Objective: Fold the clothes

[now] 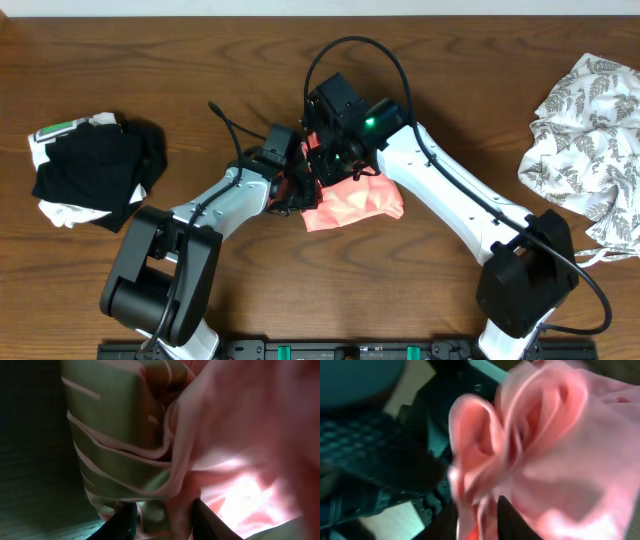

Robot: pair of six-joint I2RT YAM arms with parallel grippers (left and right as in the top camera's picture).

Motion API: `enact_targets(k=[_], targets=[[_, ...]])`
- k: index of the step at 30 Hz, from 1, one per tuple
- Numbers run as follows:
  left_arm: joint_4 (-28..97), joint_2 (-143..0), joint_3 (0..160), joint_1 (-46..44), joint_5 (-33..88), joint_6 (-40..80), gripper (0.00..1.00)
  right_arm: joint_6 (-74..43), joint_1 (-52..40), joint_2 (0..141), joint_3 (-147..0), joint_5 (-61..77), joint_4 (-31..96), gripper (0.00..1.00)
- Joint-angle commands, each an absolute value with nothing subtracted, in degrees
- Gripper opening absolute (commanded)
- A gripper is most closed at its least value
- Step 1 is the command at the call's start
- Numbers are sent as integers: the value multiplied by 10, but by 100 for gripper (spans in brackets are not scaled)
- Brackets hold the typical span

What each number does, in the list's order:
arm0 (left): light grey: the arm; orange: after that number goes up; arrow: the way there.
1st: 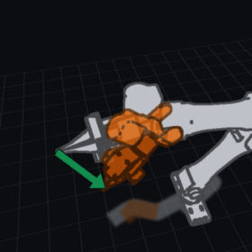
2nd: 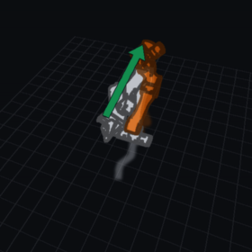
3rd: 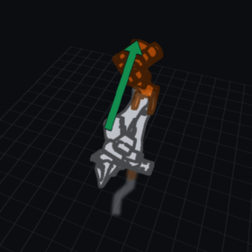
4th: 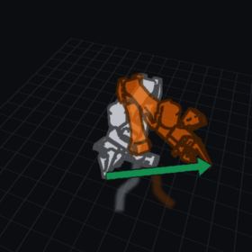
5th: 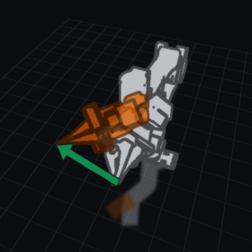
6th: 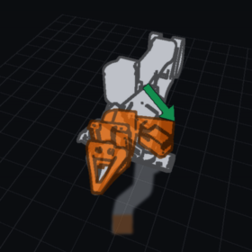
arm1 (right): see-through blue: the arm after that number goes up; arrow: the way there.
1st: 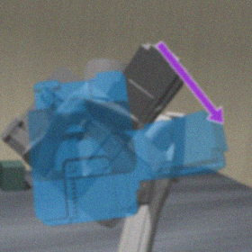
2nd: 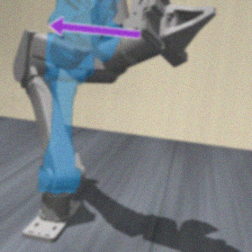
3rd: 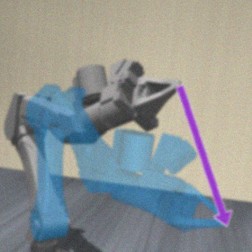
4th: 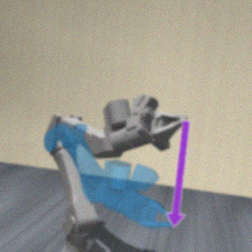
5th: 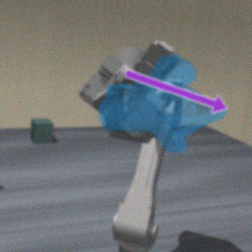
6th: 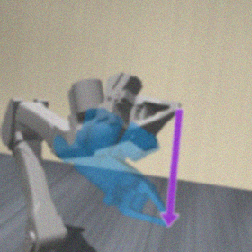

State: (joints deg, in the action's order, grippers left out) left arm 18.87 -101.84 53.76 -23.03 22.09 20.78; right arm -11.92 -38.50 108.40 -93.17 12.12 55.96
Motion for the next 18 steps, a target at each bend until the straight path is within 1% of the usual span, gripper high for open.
enact_targets(k=[1,9,13,18], targets=[[188,-1034,534,-229,209,202,37,-124,-391,1088,-929,144,559,29],[188,-1034,534,-229,209,202,37,-95,-390,1088,-929,163,552,28],[188,-1034,534,-229,209,202,37,-96,-376,1088,-929,113,553,29],[194,-1034,534,-228,209,202,37,-108,-337,1088,-929,33,582,29]])
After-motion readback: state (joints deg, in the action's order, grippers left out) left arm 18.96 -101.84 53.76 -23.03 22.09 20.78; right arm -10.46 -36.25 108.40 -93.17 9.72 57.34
